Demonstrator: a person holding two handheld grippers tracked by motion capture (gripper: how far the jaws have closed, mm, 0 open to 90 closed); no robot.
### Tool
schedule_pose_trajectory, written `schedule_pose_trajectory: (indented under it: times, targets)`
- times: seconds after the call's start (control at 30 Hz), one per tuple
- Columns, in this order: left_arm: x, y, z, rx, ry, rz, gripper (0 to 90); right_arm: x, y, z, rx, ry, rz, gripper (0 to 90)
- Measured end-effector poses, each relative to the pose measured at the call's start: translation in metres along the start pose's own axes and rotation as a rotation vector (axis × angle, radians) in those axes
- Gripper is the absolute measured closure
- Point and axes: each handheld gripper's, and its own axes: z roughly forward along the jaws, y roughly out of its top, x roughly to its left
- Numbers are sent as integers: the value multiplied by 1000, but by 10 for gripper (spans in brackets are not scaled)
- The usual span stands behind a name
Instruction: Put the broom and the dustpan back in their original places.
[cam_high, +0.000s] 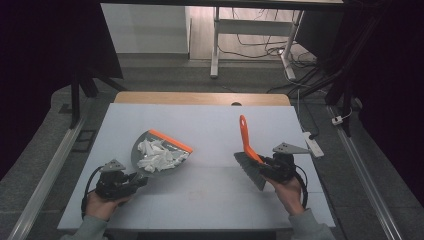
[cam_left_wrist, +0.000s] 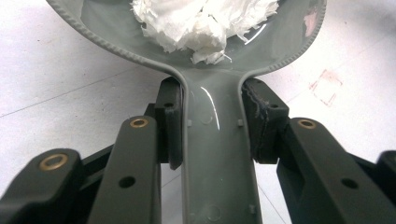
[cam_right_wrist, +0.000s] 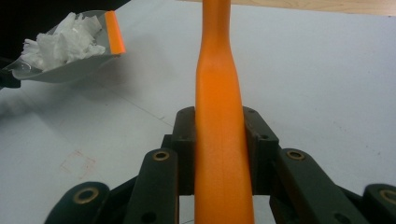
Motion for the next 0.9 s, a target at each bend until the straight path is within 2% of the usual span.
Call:
schedule_pose_trajectory:
  times: [0.23,0.43,0.5,0.73,0.9]
  targets:
    - [0,1,-2,-18,28,-36,619,-1,-4,-5,14,22,18,702]
    - [0,4,-1,-30,68,-76,619,-3,-6,-9,30,43,26,702]
    - [-1,7,1,-38,83,-102,619,-3,-7,-11,26,46,33,702]
    - [-5,14,11,-35,133,-140,619,-9,-10,-18,29,46,50,702]
    - [-3,16,16,-41,164,-187,619,-12,-12,-19,43,46,71,702]
